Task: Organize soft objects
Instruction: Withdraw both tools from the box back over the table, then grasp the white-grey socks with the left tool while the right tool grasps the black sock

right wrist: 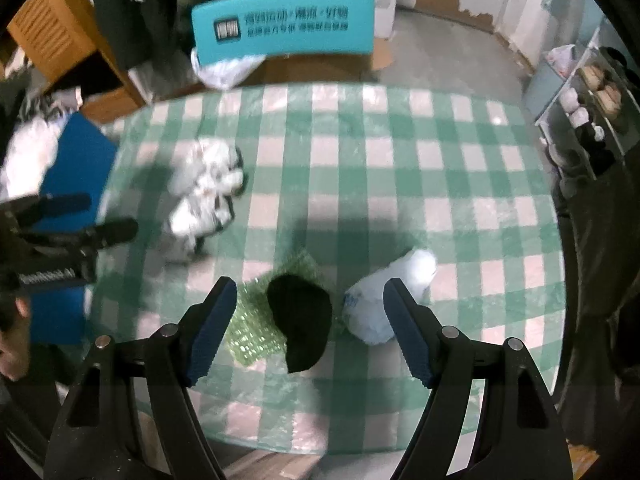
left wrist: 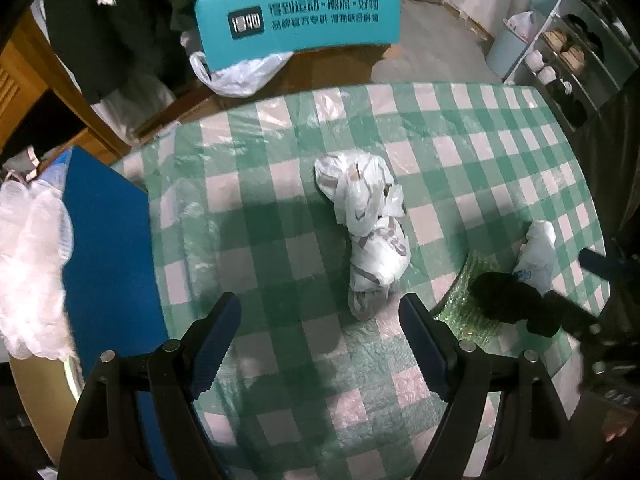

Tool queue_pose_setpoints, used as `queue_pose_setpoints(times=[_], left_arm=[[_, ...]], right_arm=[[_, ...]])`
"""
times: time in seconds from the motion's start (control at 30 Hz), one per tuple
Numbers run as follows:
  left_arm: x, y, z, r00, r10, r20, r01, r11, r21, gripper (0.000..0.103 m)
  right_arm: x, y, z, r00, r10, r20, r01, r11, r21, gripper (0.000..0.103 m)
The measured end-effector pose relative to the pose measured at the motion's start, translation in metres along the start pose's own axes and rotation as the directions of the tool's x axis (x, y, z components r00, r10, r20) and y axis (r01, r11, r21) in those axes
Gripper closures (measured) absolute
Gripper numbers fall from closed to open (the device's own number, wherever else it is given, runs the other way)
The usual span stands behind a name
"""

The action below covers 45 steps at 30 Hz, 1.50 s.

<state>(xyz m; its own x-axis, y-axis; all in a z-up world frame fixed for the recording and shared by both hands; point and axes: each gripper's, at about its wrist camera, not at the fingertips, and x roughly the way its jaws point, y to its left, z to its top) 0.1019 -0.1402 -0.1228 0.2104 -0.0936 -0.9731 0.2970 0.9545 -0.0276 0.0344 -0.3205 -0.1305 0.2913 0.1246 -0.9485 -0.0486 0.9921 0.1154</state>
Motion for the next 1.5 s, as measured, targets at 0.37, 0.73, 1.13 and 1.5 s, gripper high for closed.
queue_pose_setpoints(times=[0.37,0.73,1.13,1.5], left_arm=[[0.02,-0.003,-0.006,0.999,-0.007,-0.054,0.008,1.0,0.003,0.021],[0.031,-0.006,0.005,0.996,-0.059,-0.068,0.059,0.998,-0.013,0.021],[0.051,-0.01,0.031,0.992,-0.101,-0.071,0.095,0.992,-0.085,0.016],[0.073,-0.02,0.034,0.994,-0.075,-0.081,0.069,0.995,-0.067,0.031]], right_arm=[[0.04,0.006,-0.013,0.996,0.008,-0.093,-0.012,0.999,-0.042,0.035],[0.044,0.004,-0.009,0.994,0.043,-0.098,-0.048,0.998,-0.04,0.064],[0.023,-0.002,0.014,0.996,0.085,-0.018,-0.085,0.996,0.009,0.064],[0.021,-0.01,0.018,0.997,0.074,0.005,-0.075,0.997,0.031,0.064]])
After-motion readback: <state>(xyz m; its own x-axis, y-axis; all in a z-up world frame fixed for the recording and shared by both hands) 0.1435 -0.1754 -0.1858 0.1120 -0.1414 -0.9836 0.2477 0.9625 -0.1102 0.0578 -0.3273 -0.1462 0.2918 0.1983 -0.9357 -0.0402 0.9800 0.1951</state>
